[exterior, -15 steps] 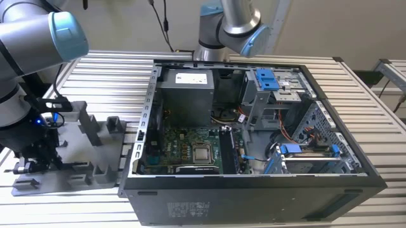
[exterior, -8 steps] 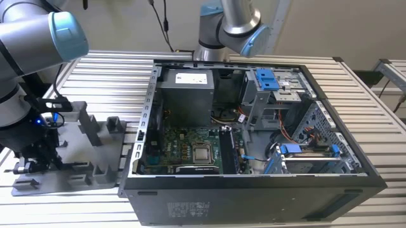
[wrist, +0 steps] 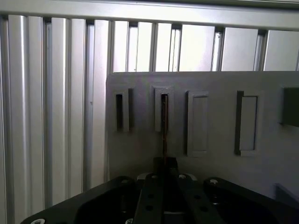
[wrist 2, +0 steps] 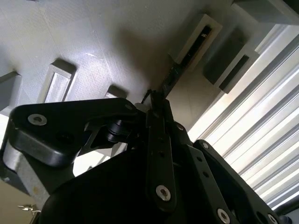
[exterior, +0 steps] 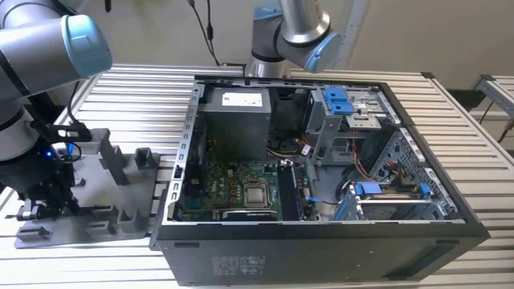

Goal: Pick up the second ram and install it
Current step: 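Pick up the second ram and move it above second insertion slot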

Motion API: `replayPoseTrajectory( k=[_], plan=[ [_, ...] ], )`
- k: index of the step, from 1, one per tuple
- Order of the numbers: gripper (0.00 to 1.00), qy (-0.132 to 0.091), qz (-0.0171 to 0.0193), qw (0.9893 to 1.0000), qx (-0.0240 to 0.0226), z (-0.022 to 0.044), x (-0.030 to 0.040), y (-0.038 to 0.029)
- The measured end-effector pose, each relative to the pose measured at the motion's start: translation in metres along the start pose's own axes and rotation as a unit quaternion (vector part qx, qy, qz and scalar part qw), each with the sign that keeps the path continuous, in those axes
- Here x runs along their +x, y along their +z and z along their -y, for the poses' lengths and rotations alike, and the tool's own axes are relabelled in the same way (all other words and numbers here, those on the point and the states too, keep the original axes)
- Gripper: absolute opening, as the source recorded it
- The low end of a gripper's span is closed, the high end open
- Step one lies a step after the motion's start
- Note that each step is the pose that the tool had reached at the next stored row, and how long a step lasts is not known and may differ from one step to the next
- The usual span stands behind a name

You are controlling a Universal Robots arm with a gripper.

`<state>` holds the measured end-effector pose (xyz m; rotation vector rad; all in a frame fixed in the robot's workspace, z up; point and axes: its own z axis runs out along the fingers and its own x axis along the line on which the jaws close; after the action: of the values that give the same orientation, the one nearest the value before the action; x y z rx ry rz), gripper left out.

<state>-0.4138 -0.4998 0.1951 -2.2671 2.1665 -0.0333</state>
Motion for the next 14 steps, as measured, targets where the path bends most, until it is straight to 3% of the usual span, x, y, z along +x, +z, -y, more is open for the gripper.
replayPoseTrajectory(
  k=[3,14],
  plan=[
    [0.14,0.0,-0.0001,1.0,-0.0001,-0.0001,0.0001,-0.0015],
    [0.14,0.0,0.0,1.0,0.0,0.0003,0.0002,-0.0191]
  ],
)
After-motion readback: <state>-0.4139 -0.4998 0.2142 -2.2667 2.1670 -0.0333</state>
